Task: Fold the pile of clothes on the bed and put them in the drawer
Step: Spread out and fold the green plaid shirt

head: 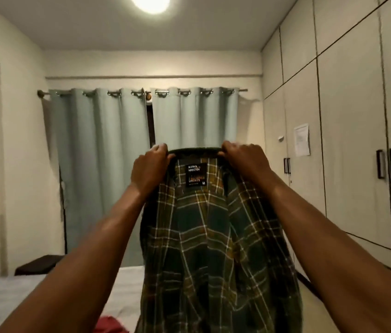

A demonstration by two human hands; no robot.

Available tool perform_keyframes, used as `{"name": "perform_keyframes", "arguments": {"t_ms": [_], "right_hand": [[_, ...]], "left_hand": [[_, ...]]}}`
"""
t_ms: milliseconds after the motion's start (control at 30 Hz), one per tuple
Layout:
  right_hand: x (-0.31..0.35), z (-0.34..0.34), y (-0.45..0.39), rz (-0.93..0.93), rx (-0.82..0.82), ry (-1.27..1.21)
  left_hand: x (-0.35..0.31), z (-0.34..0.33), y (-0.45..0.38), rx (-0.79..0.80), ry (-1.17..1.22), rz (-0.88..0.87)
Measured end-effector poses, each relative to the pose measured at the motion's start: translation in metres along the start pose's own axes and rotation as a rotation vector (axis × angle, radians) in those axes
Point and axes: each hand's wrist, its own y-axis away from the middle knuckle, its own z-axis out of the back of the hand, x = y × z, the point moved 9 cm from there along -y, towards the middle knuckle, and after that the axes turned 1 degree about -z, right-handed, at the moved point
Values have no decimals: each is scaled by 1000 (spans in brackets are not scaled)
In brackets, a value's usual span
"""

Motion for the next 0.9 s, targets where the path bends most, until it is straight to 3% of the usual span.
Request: {"name": "perform_keyframes", "arguments": {"t_ms": [67, 200, 300, 433, 500, 600, 667, 767, 900], "right_hand": [[-15, 29, -25, -49, -75, 85], [-43, 57, -52, -248, -101, 25], [-50, 63, -52, -123, -4, -16], [-59, 66, -27, 34, 102, 91], [-68, 63, -15, 9, 95, -10], [-85, 54, 0, -119, 64, -274], [-94, 49, 7, -193, 40, -426], [-94, 37, 11, -200, 73, -457], [-100, 39, 16, -314, -51, -348]], "left_hand": [[-8, 6, -35, -12, 1, 10], [-18, 22, -76, -124, 201, 152], [-15, 31, -83, -166, 228, 195], [-18, 25, -75, -23, 123, 17], [-24, 20, -67, 34, 227, -36], [-28, 24, -59, -22, 537, -21], [-29, 25, -57, -34, 601, 0], [-26, 12, -61, 111, 527, 62], [-35, -11, -56, 501, 418, 110]]}}
